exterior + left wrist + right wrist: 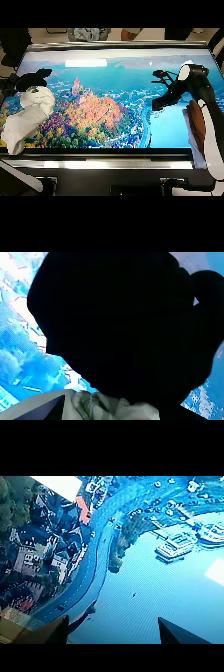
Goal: Fold the shirts.
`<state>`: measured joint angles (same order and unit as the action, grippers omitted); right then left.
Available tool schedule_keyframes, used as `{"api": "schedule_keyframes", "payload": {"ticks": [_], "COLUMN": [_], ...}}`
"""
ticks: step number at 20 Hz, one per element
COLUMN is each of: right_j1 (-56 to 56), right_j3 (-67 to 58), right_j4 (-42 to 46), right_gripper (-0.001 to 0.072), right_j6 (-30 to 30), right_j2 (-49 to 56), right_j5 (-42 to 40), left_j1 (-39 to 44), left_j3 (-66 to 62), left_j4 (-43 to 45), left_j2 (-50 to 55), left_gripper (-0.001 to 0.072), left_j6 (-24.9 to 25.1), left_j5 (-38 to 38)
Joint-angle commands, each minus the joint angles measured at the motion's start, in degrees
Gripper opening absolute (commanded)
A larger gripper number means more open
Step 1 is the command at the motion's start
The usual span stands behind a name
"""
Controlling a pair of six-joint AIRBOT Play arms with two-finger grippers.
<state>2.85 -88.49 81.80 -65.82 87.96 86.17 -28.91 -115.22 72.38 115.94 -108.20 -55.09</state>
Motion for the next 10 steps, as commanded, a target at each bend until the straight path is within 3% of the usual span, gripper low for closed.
{"api": "schedule_keyframes", "payload": {"ticks": [1, 4, 6, 7, 8, 10], "right_j1": [0.0, 0.0, 0.0, 0.0, 0.0, 0.0], "right_j3": [0.0, 0.0, 0.0, 0.0, 0.0, 0.0], "right_j4": [-0.6, -0.6, -0.6, -0.6, -0.5, -0.6], "right_gripper": [0.0664, 0.0664, 0.0664, 0.0664, 0.0664, 0.0664], "right_j6": [-0.2, -0.2, -0.2, -0.2, -0.2, -0.2], "right_j2": [0.0, 0.0, 0.0, 0.0, 0.0, 0.0], "right_j5": [-0.2, -0.2, -0.2, -0.2, -0.2, -0.1], "left_j1": [-1.8, -1.4, -1.3, -0.8, -0.4, 0.7], "left_j3": [-0.2, -0.2, -0.2, -0.2, -0.1, 1.0], "left_j4": [-3.9, -4.0, -4.5, -4.4, -4.2, -3.6], "left_j2": [3.6, 3.2, 1.2, 0.7, 0.6, 0.8], "left_gripper": [0.0715, 0.0714, 0.0714, 0.0714, 0.0715, 0.0715], "left_j6": [0.5, 7.2, 19.6, 23.2, 24.5, 24.2], "left_j5": [3.7, 1.0, -8.2, -14.7, -18.9, -20.2]}}
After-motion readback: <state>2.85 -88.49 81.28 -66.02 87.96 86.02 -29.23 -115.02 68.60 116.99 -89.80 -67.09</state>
